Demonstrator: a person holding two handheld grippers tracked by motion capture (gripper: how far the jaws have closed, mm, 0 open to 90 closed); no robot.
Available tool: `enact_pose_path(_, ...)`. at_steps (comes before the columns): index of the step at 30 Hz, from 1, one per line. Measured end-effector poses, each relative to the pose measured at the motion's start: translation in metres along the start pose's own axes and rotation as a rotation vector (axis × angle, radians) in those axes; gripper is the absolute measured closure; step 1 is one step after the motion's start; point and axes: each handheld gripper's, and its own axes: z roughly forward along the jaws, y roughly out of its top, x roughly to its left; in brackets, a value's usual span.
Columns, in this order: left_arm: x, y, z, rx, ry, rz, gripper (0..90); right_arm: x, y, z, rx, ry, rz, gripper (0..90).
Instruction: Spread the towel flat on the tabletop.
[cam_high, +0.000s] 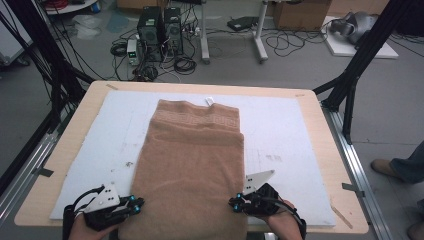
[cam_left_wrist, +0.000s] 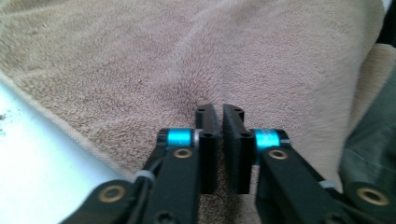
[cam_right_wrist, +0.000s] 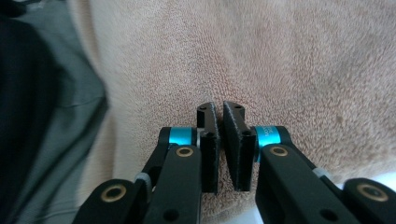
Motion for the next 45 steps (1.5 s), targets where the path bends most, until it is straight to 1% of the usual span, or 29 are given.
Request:
enact_pose_path(1, 0.002, 0.004, -0.001, -0.008, 0.012, 0.002, 70.4, -0.002, 0.001, -0.004, -0.019, -0.012, 0.013, 75.9)
enact_pose_path(2, 0.005, 0.007, -0.001, -0.015, 0.011, -0.004, 64.0, -0.006, 0.002, -0.008, -0.042, -0.026, 0.018, 73.6)
enact_pose_path(3, 0.011, 0.012, 0.002, -0.025, 0.008, -0.012, 62.4, -0.010, 0.003, -0.010, -0.050, -0.040, 0.031, 72.0)
enact_pose_path(4, 0.015, 0.016, 0.006, -0.030, 0.013, -0.009, 61.5, -0.019, 0.004, -0.012, -0.050, -0.061, 0.044, 71.5)
enact_pose_path(6, 0.026, 0.023, 0.017, -0.025, 0.021, -0.004, 60.6, -0.031, 0.006, -0.010, -0.021, -0.098, 0.044, 67.4)
enact_pose_path(7, 0.030, 0.024, 0.022, -0.023, 0.025, -0.007, 59.8, -0.038, 0.006, -0.007, -0.019, -0.097, 0.052, 67.0)
enact_pose_path(9, 0.041, 0.026, 0.037, 0.003, 0.017, -0.023, 59.0, -0.047, 0.006, -0.001, -0.006, -0.094, 0.057, 64.1)
enact_pose_path(10, 0.045, 0.025, 0.046, 0.041, 0.026, -0.022, 58.3, -0.051, 0.006, 0.003, -0.005, -0.085, 0.065, 64.1)
enact_pose_path(11, 0.049, 0.024, 0.052, 0.066, 0.027, -0.032, 57.4, -0.054, 0.007, 0.008, 0.003, -0.074, 0.065, 64.1)
enact_pose_path(12, 0.050, 0.023, 0.056, 0.074, 0.024, -0.042, 57.9, -0.055, 0.007, 0.012, 0.022, -0.079, 0.065, 65.1)
enact_pose_path(13, 0.052, 0.019, 0.060, 0.070, 0.027, -0.039, 60.6, -0.056, 0.006, 0.015, 0.035, -0.073, 0.063, 67.7)
enact_pose_path(14, 0.051, 0.017, 0.059, 0.052, 0.038, -0.042, 65.3, -0.055, 0.005, 0.019, 0.040, -0.074, 0.048, 71.6)
enact_pose_path(15, 0.051, 0.016, 0.059, 0.043, 0.036, -0.053, 71.9, -0.055, 0.004, 0.019, 0.032, -0.085, 0.040, 75.7)
enact_pose_path(17, 0.049, 0.016, 0.057, 0.040, 0.033, -0.041, 81.0, -0.055, 0.003, 0.018, 0.029, -0.067, 0.045, 83.9)
enact_pose_path(19, 0.046, 0.017, 0.055, 0.055, 0.049, -0.025, 84.8, -0.053, 0.004, 0.017, 0.036, -0.066, 0.028, 85.3)
enact_pose_path(21, 0.044, 0.017, 0.053, 0.054, 0.047, -0.023, 85.5, -0.051, 0.004, 0.016, 0.043, -0.048, 0.024, 85.6)
enact_pose_path(24, 0.040, 0.015, 0.048, 0.053, 0.036, -0.025, 85.8, -0.047, 0.003, 0.013, 0.044, -0.036, 0.016, 85.7)
enact_pose_path(26, 0.037, 0.014, 0.047, 0.052, 0.031, -0.017, 85.8, -0.042, 0.002, 0.011, 0.042, -0.017, 0.010, 85.8)
enact_pose_path(30, 0.027, 0.010, 0.039, 0.050, 0.007, -0.012, 85.8, -0.031, 0.001, 0.007, 0.054, 0.011, -0.015, 85.6)
enact_pose_path(32, 0.025, 0.009, 0.036, 0.050, 0.005, -0.009, 84.8, -0.027, 0.001, 0.003, 0.035, 0.022, -0.016, 82.6)
enact_pose_path(33, 0.026, 0.010, 0.034, 0.050, 0.005, -0.008, 81.8, -0.027, 0.001, 0.000, 0.017, 0.029, -0.007, 78.9)
enact_pose_path(35, 0.030, 0.011, 0.031, 0.041, 0.016, -0.024, 72.9, -0.031, 0.003, -0.008, -0.019, -0.009, 0.005, 75.0)
enact_pose_path(37, 0.036, 0.014, 0.031, 0.041, 0.035, -0.038, 66.8, -0.040, 0.005, -0.012, -0.017, -0.069, 0.027, 72.0)
enact_pose_path(38, 0.038, 0.015, 0.032, 0.043, 0.041, -0.040, 64.8, -0.045, 0.006, -0.012, -0.013, -0.081, 0.035, 71.5)
enact_pose_path(40, 0.041, 0.014, 0.037, 0.058, 0.036, -0.046, 65.4, -0.054, 0.007, -0.007, 0.000, -0.104, 0.046, 68.8)
enact_pose_path(42, 0.040, 0.012, 0.042, 0.085, 0.030, -0.041, 69.4, -0.060, 0.008, 0.000, 0.011, -0.095, 0.058, 68.2)
enact_pose_path(43, 0.039, 0.011, 0.044, 0.090, 0.033, -0.035, 70.9, -0.062, 0.008, 0.006, 0.030, -0.091, 0.061, 68.6)
enact_pose_path(44, 0.037, 0.011, 0.044, 0.078, 0.039, -0.032, 72.2, -0.063, 0.007, 0.010, 0.037, -0.084, 0.061, 70.2)
enact_pose_path(45, 0.037, 0.011, 0.044, 0.078, 0.038, -0.034, 75.3, -0.063, 0.006, 0.015, 0.059, -0.077, 0.056, 72.2)
